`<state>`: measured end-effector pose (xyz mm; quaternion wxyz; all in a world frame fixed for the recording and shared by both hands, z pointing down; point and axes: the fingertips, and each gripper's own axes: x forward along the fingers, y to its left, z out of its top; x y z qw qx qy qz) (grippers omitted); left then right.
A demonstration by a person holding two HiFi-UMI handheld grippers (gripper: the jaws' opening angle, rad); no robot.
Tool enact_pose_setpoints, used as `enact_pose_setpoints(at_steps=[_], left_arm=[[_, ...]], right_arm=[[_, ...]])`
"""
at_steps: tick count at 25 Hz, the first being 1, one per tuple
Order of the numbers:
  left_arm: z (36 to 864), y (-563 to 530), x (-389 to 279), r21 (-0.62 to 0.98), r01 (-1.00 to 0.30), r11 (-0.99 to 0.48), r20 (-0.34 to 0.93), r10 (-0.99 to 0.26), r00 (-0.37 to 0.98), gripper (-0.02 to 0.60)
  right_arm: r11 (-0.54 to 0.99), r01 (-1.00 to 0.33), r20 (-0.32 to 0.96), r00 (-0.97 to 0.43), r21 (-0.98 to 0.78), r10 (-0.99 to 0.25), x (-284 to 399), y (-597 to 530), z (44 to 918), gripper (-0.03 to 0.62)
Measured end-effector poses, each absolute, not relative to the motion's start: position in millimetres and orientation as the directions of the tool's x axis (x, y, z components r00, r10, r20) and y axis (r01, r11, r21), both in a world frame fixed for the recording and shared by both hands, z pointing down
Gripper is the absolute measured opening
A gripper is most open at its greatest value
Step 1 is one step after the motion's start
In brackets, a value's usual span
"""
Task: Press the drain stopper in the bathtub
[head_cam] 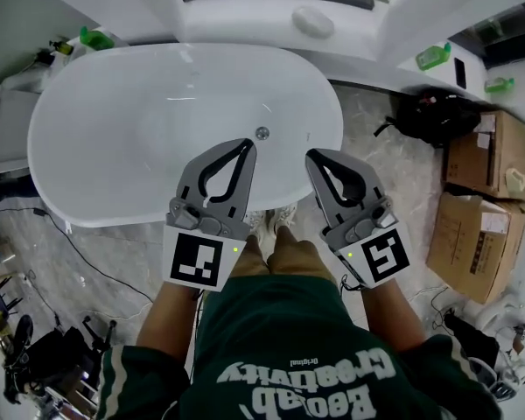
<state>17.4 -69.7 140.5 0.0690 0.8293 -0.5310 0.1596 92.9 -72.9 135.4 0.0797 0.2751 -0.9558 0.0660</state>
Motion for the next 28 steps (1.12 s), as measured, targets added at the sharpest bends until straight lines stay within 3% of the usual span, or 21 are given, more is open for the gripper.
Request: enact_pose_setpoints(at_steps=[10,28], left_arm=[[206.9,-69.5,-7.3,-0.064,-0.921,-0.383,0.393,-0.858,0.33,0.009],[353.8,-78.8,-83.1,0.029,-0.922,-0.385,0.355,-0.859,0.37,0.009]], right_arm=[[0.874,-0.48,0.215,-0.864,-0.079,-0.455,69.3,-94.3,206.4,0.014],[0.83,-0.541,0.435,-0.785,-0.134,-0.442,-13.3,-86.9,376.8,0.014]])
